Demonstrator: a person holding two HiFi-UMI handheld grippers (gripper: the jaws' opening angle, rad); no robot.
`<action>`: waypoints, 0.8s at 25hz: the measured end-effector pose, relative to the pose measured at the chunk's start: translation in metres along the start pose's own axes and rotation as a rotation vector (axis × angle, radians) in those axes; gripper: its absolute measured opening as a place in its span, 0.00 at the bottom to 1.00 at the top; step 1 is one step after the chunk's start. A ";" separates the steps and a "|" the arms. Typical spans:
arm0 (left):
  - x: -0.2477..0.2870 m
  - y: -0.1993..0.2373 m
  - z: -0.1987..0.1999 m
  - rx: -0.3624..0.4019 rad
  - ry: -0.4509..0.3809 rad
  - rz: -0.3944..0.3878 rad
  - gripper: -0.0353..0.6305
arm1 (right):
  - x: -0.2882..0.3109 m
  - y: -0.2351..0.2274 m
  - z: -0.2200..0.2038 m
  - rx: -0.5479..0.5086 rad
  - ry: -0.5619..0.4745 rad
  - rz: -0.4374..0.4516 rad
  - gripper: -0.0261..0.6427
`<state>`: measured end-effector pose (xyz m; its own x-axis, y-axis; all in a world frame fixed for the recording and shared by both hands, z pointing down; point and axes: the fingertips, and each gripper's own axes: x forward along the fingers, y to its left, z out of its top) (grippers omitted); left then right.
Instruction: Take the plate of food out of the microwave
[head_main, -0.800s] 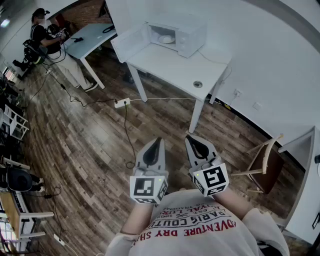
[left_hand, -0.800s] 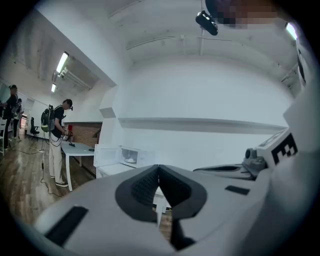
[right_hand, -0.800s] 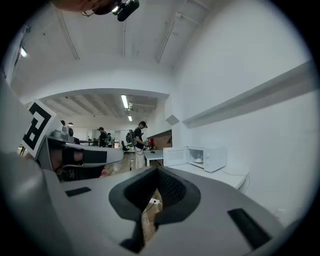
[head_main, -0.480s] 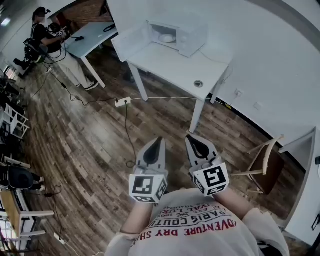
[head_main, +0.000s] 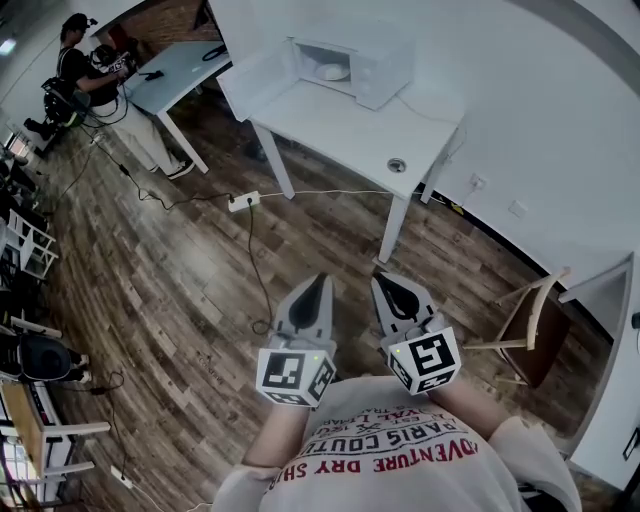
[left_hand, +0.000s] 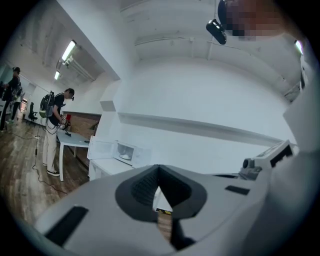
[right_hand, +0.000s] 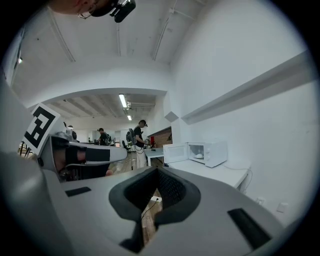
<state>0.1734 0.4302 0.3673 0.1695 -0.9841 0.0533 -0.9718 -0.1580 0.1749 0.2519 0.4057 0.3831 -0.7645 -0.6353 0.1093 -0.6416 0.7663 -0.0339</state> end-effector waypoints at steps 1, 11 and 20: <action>0.003 0.004 -0.001 -0.008 0.002 -0.006 0.06 | 0.004 -0.001 0.000 -0.003 -0.001 -0.002 0.05; 0.056 0.087 0.004 -0.052 0.024 -0.077 0.06 | 0.096 -0.006 0.003 0.002 0.006 -0.072 0.05; 0.116 0.217 0.042 0.007 0.066 -0.188 0.06 | 0.235 0.007 0.035 0.046 -0.027 -0.212 0.05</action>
<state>-0.0248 0.2779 0.3699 0.3585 -0.9297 0.0847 -0.9230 -0.3394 0.1812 0.0652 0.2582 0.3734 -0.6134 -0.7844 0.0922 -0.7897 0.6107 -0.0583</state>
